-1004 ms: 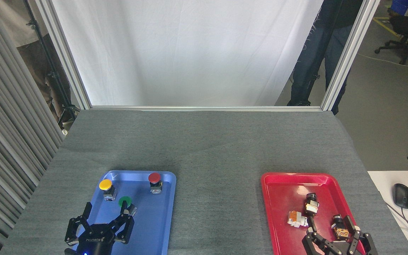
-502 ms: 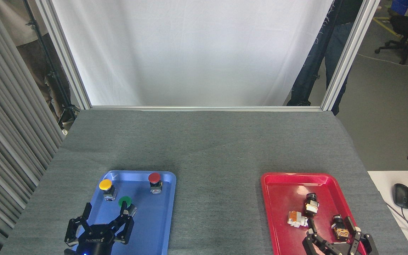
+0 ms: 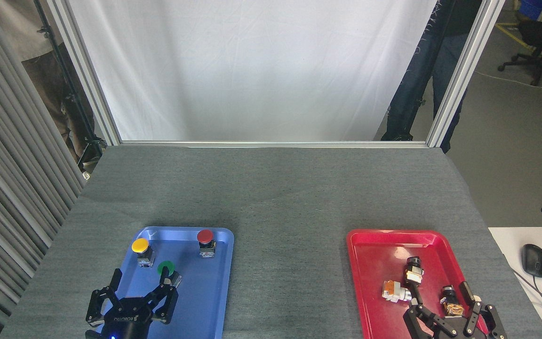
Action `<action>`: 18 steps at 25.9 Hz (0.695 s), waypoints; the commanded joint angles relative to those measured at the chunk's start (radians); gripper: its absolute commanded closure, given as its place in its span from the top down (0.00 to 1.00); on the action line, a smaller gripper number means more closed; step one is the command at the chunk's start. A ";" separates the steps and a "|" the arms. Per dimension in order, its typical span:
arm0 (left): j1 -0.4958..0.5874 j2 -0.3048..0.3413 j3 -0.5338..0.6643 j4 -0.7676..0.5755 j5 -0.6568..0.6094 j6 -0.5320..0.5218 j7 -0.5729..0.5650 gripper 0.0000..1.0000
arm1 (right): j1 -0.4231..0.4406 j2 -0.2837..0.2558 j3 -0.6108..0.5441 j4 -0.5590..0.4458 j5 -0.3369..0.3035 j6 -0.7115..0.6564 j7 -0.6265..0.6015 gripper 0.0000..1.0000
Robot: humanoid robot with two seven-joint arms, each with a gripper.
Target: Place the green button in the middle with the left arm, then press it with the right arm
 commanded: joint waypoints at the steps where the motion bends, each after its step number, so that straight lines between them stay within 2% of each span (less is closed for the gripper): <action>1: -0.001 0.000 0.000 -0.001 0.000 0.000 0.000 1.00 | -0.007 -0.007 0.000 0.000 0.001 -0.003 0.000 1.00; 12: 0.001 0.000 0.000 -0.003 0.000 0.000 0.000 1.00 | -0.056 -0.015 0.011 0.002 0.001 0.009 0.006 1.00; 18: 0.002 0.000 0.000 -0.003 0.000 -0.001 0.000 1.00 | -0.053 -0.021 0.026 0.002 0.002 0.006 0.006 1.00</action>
